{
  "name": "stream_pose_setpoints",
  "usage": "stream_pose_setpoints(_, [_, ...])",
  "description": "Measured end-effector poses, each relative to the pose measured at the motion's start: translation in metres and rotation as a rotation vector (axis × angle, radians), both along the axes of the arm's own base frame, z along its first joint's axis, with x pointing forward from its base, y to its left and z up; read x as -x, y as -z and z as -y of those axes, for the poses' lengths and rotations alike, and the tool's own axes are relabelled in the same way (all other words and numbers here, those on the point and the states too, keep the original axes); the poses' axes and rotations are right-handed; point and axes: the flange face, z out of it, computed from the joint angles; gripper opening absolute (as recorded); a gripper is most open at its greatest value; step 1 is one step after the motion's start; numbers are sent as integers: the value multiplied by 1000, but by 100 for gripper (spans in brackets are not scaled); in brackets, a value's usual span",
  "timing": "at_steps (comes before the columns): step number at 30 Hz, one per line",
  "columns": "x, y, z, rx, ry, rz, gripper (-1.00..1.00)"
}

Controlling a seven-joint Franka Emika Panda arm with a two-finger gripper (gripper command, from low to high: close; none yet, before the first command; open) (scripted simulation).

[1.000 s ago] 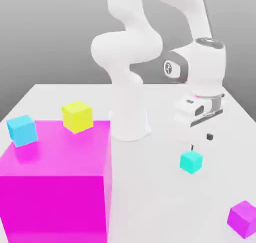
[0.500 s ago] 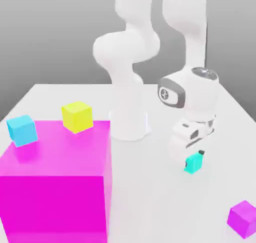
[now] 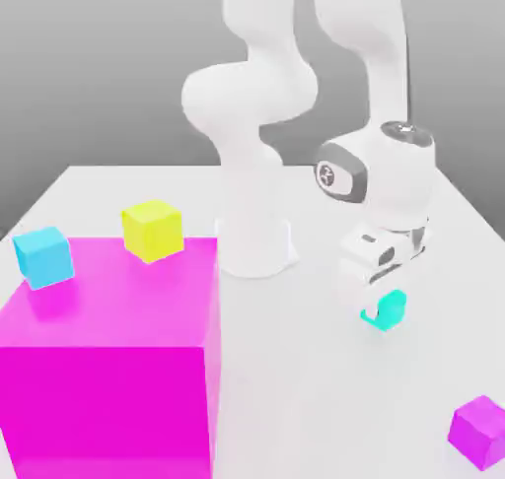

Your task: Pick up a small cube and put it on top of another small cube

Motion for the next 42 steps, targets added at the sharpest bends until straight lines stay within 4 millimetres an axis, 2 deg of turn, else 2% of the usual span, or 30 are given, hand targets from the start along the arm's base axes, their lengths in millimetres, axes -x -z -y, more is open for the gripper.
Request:
stream_pose_setpoints(6, [3,-25,5,12,7,6,-100])
stream_pose_setpoints(11, [-44,-59,30,15,112,7,-100])
stream_pose_setpoints(17, [-99,-109,86,15,262,5,-100])
stream_pose_setpoints(23, [-131,-167,162,14,415,4,-100])
stream_pose_setpoints(26, [-135,-197,204,13,493,3,-100])
stream_pose_setpoints(29, [-131,-229,247,12,572,2,-100])
stream_pose_setpoints(34, [-106,-281,315,11,705,1,-100])
stream_pose_setpoints(35, [-100,-285,325,11,724,0,-100])
stream_pose_setpoints(36, [-98,-279,329,11,735,0,-100])
stream_pose_setpoints(39, [-96,-242,334,11,743,0,-100])
stream_pose_setpoints(40, [-95,-234,334,11,744,0,100])
stream_pose_setpoints(42, [-95,-234,334,11,744,0,100])
